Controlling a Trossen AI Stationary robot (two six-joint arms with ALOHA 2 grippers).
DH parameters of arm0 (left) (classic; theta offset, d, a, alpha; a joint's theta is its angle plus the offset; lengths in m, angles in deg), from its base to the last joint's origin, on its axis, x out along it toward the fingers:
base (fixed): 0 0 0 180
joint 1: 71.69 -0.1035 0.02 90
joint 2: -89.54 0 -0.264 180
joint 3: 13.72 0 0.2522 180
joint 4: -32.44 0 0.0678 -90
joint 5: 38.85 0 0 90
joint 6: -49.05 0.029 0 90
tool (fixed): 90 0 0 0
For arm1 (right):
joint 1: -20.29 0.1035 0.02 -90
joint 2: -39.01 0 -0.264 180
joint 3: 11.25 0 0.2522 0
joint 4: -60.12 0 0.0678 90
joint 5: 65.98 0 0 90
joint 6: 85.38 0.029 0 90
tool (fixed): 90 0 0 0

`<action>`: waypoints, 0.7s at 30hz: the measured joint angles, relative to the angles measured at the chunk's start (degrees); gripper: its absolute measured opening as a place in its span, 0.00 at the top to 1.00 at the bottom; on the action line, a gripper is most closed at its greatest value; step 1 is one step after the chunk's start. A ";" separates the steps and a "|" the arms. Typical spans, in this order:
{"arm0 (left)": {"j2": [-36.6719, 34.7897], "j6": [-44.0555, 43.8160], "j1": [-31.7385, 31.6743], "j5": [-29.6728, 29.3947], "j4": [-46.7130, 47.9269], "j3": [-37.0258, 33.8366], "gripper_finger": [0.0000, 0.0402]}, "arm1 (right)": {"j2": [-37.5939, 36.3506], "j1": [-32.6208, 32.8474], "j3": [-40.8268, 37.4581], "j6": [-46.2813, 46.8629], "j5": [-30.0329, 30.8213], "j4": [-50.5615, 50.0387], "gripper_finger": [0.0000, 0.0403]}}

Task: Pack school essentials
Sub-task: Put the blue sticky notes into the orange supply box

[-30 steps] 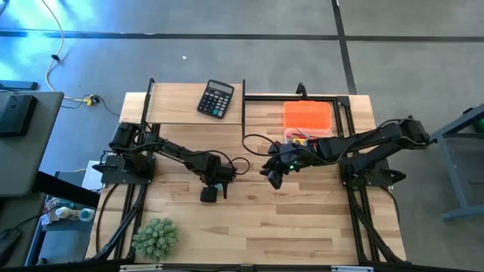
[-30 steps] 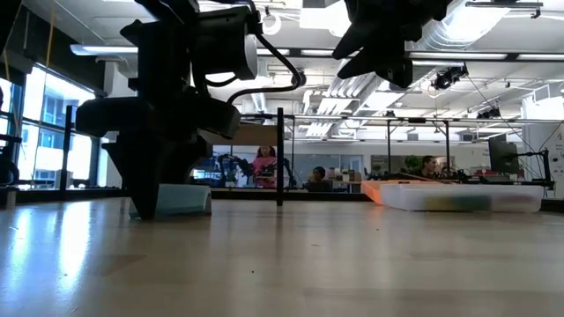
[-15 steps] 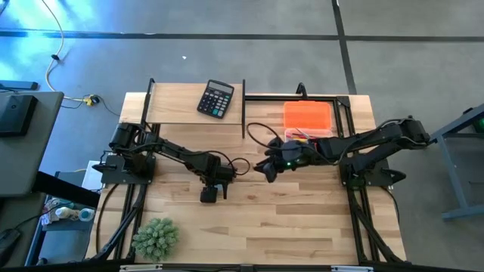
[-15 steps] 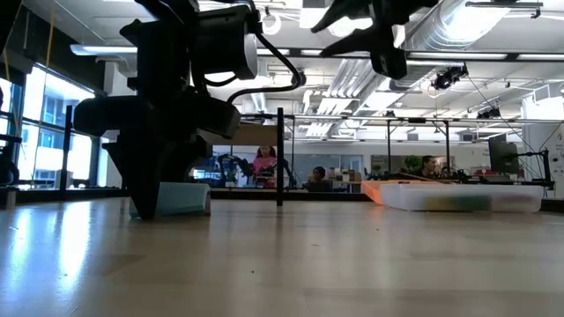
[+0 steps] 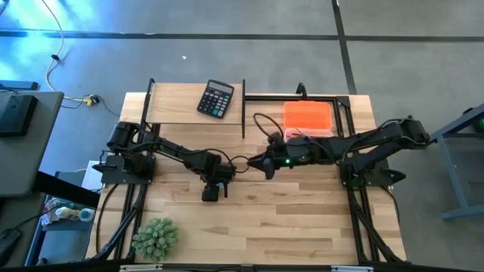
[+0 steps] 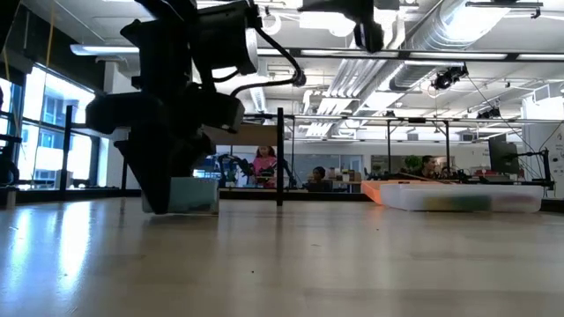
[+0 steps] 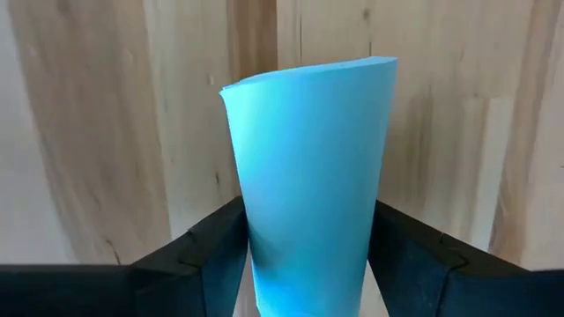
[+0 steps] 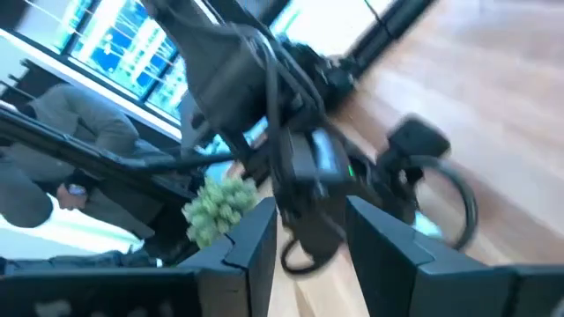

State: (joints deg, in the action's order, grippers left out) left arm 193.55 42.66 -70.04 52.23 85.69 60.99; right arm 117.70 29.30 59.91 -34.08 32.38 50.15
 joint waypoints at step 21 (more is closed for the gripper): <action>-0.51 -0.44 0.39 0.22 -7.56 1.03 0.52 | -0.01 -2.16 25.22 -16.85 3.87 -38.44 0.69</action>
State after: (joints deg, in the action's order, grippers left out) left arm 193.04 42.21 -69.65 52.45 78.14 62.02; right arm 117.69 27.14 85.13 -50.93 36.25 11.71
